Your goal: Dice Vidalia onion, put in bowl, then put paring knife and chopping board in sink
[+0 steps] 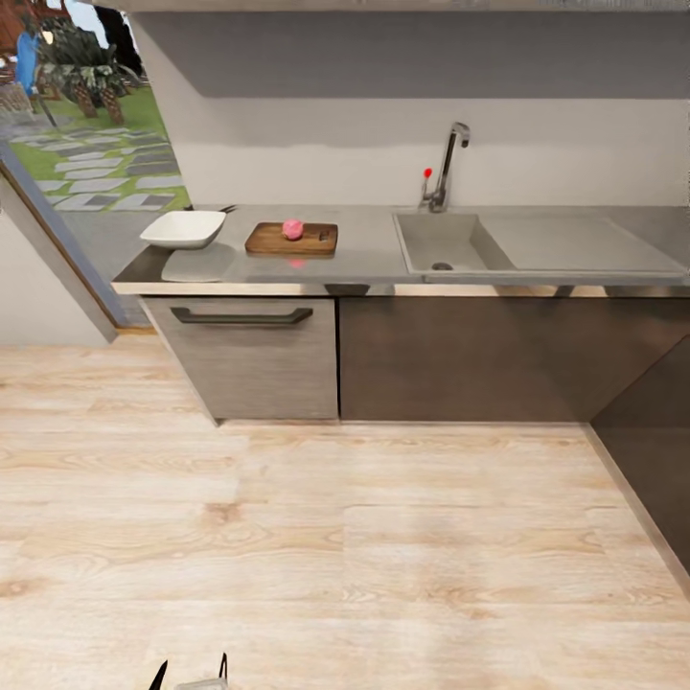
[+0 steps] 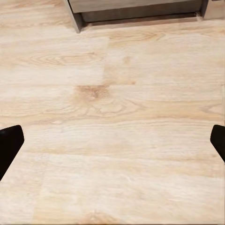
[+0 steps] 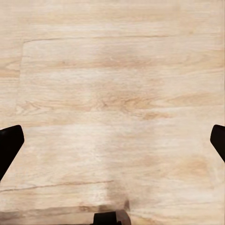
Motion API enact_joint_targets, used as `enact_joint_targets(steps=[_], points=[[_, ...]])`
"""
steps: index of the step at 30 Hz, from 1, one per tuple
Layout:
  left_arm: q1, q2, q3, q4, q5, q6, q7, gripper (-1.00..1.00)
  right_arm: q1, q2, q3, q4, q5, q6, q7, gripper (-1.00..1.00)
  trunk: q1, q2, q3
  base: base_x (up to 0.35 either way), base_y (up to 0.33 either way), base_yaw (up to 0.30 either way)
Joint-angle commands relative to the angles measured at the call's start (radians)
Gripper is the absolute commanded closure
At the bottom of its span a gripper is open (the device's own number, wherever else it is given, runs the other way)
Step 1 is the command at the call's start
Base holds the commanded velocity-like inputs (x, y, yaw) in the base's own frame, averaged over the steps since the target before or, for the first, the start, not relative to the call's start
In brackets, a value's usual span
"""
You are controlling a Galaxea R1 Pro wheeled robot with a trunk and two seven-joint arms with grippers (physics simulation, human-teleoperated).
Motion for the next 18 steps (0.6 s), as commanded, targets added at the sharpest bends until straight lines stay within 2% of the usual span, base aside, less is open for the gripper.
enact_joint_targets(steps=[1,7,11,18], points=[[-0.001,-0.004,-0.008,0.004,0.007,-0.002,0.005,-1.0,0.0,-0.001,0.008,0.001,-0.011,-0.005,0.001,-1.0,0.0,0.0,0.001,0.0,0.0,0.0],[-0.001,-0.008,-0.008,0.012,0.008,-0.002,0.029,-1.0,0.0,-0.001,0.008,0.003,-0.011,-0.007,0.001,-1.0,0.0,0.0,0.011,0.0,0.0,0.0],[-0.001,-0.002,-0.011,0.025,0.006,-0.002,0.027,-1.0,0.0,-0.001,0.008,0.003,-0.011,-0.008,0.001,-1.0,0.0,0.0,0.017,0.0,0.0,0.0],[-0.001,-0.01,-0.013,0.043,0.005,-0.002,0.026,-1.0,-0.001,-0.002,0.008,0.004,-0.011,-0.008,0.0,-1.0,0.0,0.0,0.028,0.0,0.0,0.0]])
